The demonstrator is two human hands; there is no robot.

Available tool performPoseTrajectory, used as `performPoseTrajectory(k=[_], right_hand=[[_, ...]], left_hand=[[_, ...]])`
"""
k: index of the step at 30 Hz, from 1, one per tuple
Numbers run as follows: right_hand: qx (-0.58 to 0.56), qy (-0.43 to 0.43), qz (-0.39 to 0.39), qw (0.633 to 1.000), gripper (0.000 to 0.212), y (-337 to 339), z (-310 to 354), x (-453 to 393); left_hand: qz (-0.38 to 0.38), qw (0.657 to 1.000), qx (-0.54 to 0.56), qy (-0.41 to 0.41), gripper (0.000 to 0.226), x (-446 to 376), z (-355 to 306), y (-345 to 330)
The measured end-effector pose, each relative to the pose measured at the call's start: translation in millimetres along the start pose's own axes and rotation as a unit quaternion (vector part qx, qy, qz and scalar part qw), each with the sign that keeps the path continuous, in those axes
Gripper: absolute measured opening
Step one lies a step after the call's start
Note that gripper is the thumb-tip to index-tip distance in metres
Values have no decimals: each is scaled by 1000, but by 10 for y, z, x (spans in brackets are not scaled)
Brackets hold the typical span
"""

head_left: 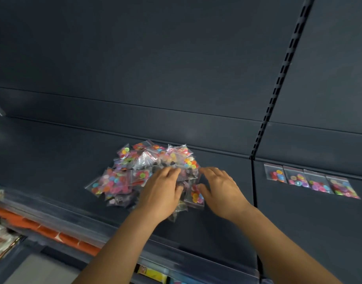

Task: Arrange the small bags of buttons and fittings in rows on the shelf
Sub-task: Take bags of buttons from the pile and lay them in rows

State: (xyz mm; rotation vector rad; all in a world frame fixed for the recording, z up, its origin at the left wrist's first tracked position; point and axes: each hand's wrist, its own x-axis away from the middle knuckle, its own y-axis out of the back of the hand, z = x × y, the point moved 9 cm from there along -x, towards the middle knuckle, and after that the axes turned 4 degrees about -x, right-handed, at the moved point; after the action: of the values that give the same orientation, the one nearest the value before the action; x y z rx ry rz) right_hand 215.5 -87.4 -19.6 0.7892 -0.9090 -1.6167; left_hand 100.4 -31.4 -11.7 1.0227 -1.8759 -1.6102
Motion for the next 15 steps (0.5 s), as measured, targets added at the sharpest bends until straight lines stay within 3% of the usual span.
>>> performPoseTrajectory(k=[8, 15], right_hand=[[-26, -72, -15, 997, 39, -177, -120, -525], [-51, -122, -42, 990, 23, -239, -277, -846]], left_hand=[[-2, 999, 14, -43, 46, -486, 111, -26], [43, 999, 21, -19, 51, -926, 319, -226]])
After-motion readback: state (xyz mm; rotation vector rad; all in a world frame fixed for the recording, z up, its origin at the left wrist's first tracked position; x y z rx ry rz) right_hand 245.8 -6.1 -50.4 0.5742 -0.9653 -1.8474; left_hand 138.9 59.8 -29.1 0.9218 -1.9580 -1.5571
